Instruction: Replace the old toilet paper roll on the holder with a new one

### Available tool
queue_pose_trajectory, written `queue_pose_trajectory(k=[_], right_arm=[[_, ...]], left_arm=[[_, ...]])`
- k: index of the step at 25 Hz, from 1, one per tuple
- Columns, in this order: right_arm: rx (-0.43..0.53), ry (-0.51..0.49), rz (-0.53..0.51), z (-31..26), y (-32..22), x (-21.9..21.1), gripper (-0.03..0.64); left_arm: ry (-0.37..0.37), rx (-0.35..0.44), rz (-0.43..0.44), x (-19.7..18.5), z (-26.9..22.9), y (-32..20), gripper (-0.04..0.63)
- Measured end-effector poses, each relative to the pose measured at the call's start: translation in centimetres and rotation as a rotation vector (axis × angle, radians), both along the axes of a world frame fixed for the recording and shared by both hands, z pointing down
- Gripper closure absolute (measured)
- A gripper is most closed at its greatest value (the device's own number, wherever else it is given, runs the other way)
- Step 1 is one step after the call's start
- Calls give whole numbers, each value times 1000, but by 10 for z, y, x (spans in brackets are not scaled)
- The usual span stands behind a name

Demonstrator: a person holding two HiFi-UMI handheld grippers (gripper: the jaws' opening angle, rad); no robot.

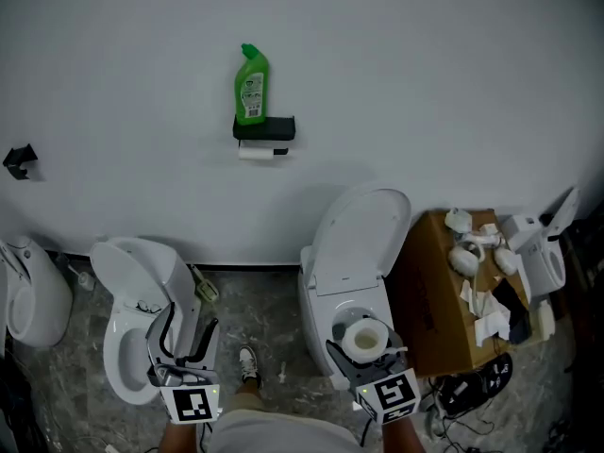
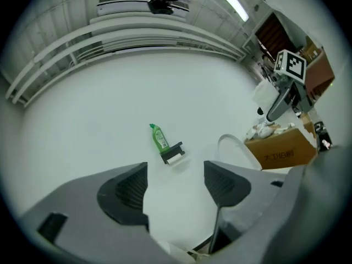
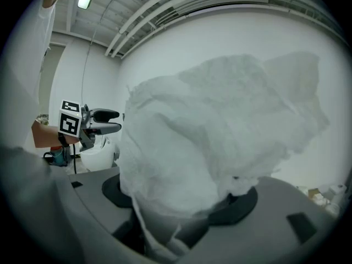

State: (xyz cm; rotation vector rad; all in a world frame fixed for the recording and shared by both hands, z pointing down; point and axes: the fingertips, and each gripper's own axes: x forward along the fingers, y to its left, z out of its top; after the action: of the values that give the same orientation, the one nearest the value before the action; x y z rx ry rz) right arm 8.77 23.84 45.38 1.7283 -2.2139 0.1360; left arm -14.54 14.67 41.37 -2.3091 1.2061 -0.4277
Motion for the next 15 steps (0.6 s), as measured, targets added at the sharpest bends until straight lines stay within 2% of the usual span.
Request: queue_pose_trajectory(k=[2,6,11,15], right_arm=[[0,-2,-1,-3,-36,-2,281],[-19,9,7,-6,-108,-6,281],[-53,36,66,-9,-174,-5,281],[-68,41,111,-12,-204,-3,281]], left_arm=[[-13,13,18,9,0,-36,270],[23,-5,77,22,19,-110,245],[-40,-16,136,37,27,-188,239],[-118,-11,189,60,38,-241,236]])
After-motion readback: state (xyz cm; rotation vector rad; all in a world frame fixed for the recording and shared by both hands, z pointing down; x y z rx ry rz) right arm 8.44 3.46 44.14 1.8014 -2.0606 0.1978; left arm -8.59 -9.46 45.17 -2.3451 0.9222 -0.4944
